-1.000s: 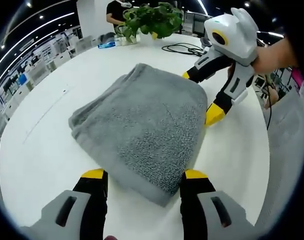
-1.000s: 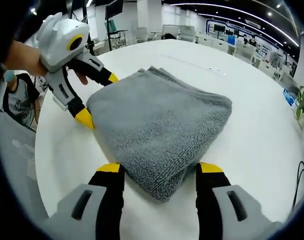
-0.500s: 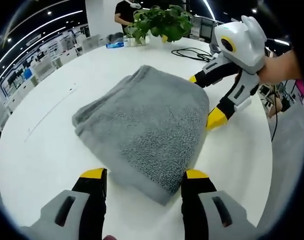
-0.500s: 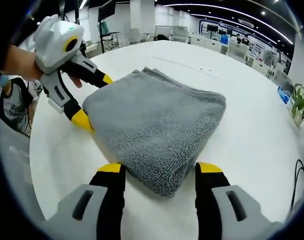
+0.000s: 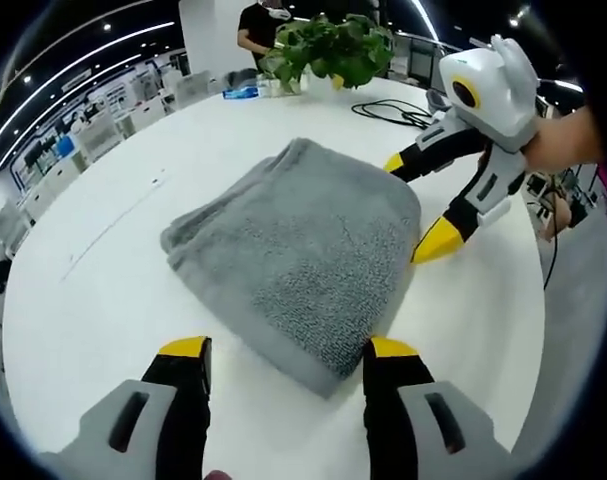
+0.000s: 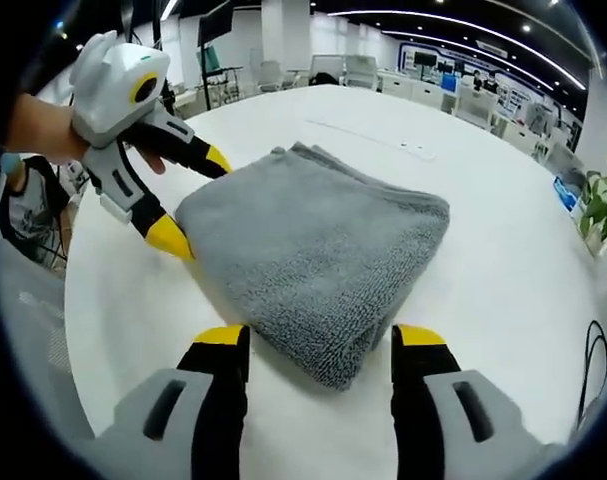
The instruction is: Fold the towel on the table until its edges align and the towel forms a compact rectangular stack.
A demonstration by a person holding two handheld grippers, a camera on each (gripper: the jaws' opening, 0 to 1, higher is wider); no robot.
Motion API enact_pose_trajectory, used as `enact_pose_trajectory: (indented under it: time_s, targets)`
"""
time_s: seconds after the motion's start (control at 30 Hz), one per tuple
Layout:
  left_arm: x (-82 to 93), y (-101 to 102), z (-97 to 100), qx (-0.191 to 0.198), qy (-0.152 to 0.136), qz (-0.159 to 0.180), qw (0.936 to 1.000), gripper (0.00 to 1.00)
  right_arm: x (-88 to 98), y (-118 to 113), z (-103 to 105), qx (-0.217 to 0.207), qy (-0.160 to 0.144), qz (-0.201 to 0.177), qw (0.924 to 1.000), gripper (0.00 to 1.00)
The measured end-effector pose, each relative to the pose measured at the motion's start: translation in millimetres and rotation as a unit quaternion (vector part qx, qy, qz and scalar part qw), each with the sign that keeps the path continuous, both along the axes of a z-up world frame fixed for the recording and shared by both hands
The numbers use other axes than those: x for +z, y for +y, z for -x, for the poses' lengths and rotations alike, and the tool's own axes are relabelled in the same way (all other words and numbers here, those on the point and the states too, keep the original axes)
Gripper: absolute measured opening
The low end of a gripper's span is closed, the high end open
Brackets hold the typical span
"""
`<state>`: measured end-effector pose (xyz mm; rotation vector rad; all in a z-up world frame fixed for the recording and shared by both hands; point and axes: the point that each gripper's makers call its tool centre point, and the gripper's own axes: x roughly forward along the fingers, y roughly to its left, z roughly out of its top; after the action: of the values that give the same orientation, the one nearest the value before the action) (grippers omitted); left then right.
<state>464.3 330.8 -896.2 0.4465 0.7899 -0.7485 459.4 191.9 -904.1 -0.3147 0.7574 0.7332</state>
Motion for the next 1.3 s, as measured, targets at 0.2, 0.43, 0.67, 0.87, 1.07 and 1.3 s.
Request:
enact_pose_trajectory:
  time_s: [0.2,0.43,0.67,0.87,1.07,1.3]
  targets:
    - [10.4,6.5,2.8,0.016,0.000,0.018,0.9997,0.68,11.6,3.0,4.7,0.002,-0.006,-0.014,0.9999,0.65]
    - [29.2,11.9,8.9,0.029,-0.019,0.044,0.9984,0.79,33.0,4.8,5.3,-0.013,-0.030,-0.038,0.9987,0.82]
    - [42.8,19.4,14.0,0.062,-0.036,0.063,0.9955,0.94,45.5,4.7,9.2,-0.019,-0.043,-0.050,0.9976,0.90]
    - [50.8,24.0,22.9,0.079,-0.046,0.069,0.9934,1.00,56.5,1.2,11.8,-0.029,-0.051,-0.060,0.9964,0.99]
    - [56.6,28.4,35.1,0.099,-0.051,0.075,0.9910,1.00,65.8,-0.4,18.0,-0.027,-0.061,-0.071,0.9953,0.99]
    - [65.6,35.5,51.0,0.121,-0.059,0.078,0.9879,0.99,78.3,-3.4,23.4,-0.030,-0.075,-0.086,0.9930,0.99]
